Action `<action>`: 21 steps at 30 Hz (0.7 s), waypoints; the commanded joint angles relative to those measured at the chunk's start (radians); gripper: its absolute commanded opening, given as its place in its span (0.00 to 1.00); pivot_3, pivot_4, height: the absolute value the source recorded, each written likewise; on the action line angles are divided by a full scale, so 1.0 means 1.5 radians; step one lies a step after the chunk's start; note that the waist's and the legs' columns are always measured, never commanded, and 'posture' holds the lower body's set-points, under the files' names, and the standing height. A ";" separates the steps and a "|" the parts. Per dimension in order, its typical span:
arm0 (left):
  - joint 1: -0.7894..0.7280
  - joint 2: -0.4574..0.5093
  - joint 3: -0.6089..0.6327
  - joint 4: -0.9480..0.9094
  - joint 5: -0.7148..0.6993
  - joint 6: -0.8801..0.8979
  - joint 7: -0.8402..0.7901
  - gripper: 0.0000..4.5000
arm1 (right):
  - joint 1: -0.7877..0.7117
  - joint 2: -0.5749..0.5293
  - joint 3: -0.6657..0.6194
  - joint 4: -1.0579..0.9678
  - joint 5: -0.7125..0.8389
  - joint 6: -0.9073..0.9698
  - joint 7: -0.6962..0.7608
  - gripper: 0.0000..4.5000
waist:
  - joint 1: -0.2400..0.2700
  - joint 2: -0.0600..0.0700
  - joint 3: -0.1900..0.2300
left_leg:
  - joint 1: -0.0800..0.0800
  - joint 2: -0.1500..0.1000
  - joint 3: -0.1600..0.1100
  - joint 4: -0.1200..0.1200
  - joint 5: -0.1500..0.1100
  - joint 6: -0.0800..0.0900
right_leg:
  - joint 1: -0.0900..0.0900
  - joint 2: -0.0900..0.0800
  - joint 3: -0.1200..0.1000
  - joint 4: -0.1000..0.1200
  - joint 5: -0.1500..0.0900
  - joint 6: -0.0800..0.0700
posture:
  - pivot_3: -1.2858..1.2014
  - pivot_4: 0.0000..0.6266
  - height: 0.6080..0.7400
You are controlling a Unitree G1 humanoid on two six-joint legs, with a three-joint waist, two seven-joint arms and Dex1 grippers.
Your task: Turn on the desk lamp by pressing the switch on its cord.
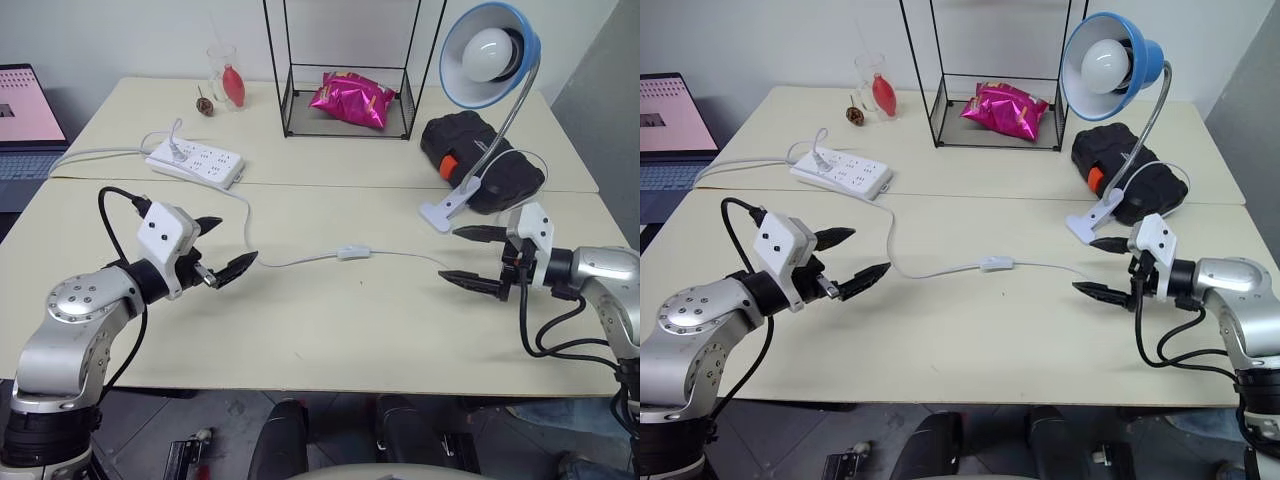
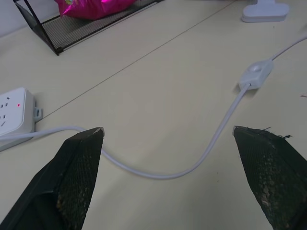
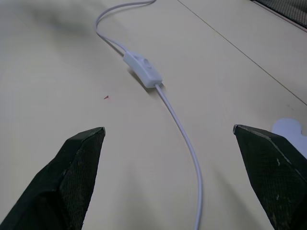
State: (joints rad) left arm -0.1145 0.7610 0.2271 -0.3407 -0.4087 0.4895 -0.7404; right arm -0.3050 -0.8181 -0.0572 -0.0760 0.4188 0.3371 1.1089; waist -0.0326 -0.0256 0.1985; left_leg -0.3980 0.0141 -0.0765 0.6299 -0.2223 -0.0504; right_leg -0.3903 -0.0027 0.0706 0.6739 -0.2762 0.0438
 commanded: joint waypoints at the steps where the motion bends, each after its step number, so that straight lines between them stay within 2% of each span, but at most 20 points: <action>1: 0.001 0.004 -0.001 -0.007 0.011 -0.027 -0.008 1.00 | -0.014 0.004 -0.008 -0.032 0.007 0.002 -0.007 1.00 | 0.000 0.000 0.000 | 0.000 0.000 0.000 0.000 0.000 0.000 | 0.000 0.000 0.000 0.000 0.000 0.000 | 0.52 0.24 1.00; 11: -0.015 0.007 -0.028 0.014 0.054 -0.025 0.016 1.00 | -0.016 0.027 -0.003 -0.062 0.006 0.035 -0.043 1.00 | 0.000 0.000 0.000 | 0.000 0.000 0.000 0.000 0.000 0.000 | 0.000 0.000 0.000 0.000 0.000 0.000 | 0.52 0.24 1.00; 14: -0.030 -0.002 -0.023 0.047 0.072 -0.067 0.017 1.00 | -0.021 0.035 -0.004 -0.062 0.005 0.044 -0.056 1.00 | 0.000 0.000 0.000 | 0.000 0.000 0.000 0.000 0.000 0.000 | 0.000 0.000 0.000 0.000 0.000 0.000 | 0.52 0.24 1.00; 18: -0.047 -0.014 -0.015 0.065 0.037 -0.075 -0.015 1.00 | -0.017 0.040 -0.002 -0.071 0.005 0.049 -0.066 1.00 | 0.000 0.000 0.000 | 0.000 0.000 0.000 0.000 0.000 0.000 | 0.000 0.000 0.000 0.000 0.000 0.000 | 0.52 0.24 1.00; 21: -0.050 -0.002 -0.050 0.085 0.065 -0.095 -0.041 1.00 | -0.004 0.035 0.000 -0.094 0.005 0.060 -0.069 1.00 | 0.000 0.000 0.000 | 0.000 0.000 0.000 0.000 0.000 0.000 | 0.000 0.000 0.000 0.000 0.000 0.000 | 0.52 0.24 1.00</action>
State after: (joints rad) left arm -0.1734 0.7437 0.1740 -0.2174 -0.3262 0.3801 -0.7778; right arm -0.3205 -0.7594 -0.0520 -0.1659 0.4176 0.4165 1.0128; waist -0.0327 -0.0256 0.1984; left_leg -0.3981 0.0140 -0.0765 0.6297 -0.2223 -0.0504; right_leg -0.3904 -0.0028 0.0704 0.6738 -0.2761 0.0438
